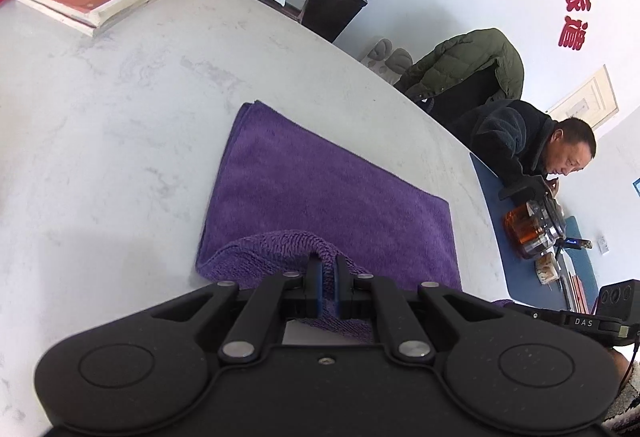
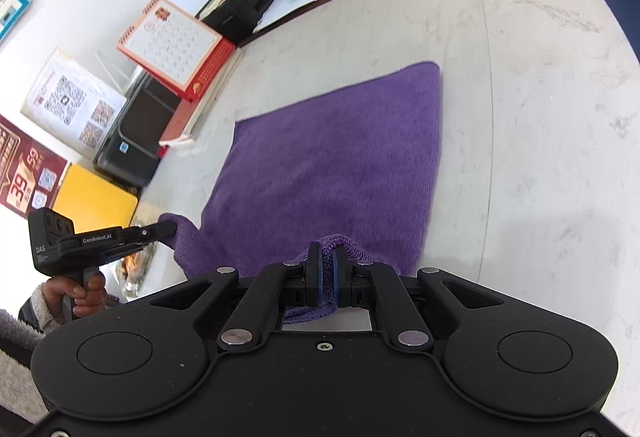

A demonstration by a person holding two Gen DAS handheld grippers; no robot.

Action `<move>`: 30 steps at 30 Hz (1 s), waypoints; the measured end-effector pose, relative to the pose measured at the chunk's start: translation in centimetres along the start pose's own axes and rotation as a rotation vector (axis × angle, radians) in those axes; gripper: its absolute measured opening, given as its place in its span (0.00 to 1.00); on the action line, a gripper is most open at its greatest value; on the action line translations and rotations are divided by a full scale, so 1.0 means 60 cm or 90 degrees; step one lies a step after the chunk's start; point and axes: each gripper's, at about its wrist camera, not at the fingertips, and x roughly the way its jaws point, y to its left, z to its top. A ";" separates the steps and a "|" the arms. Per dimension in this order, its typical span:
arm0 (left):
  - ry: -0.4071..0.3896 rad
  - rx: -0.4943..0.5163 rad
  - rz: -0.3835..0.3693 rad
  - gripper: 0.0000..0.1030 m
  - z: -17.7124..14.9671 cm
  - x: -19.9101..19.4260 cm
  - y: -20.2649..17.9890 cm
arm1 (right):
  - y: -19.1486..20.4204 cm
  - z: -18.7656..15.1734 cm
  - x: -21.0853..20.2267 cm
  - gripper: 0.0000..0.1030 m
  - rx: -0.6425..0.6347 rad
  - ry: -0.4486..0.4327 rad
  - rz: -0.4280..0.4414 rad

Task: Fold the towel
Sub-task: 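Lift the towel edge with both grippers and fold it over the towel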

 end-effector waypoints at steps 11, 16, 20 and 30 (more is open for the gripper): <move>0.012 -0.025 -0.020 0.04 0.070 0.054 0.011 | -0.023 0.085 0.025 0.04 0.012 -0.031 0.004; 0.015 -0.045 -0.025 0.04 0.089 0.071 0.015 | -0.035 0.116 0.040 0.04 0.015 -0.031 0.002; 0.020 -0.045 -0.014 0.04 0.091 0.080 0.014 | -0.043 0.137 0.050 0.04 0.019 -0.029 0.004; -0.011 -0.022 0.049 0.05 0.097 0.072 -0.019 | -0.069 0.164 0.066 0.04 0.015 -0.006 0.037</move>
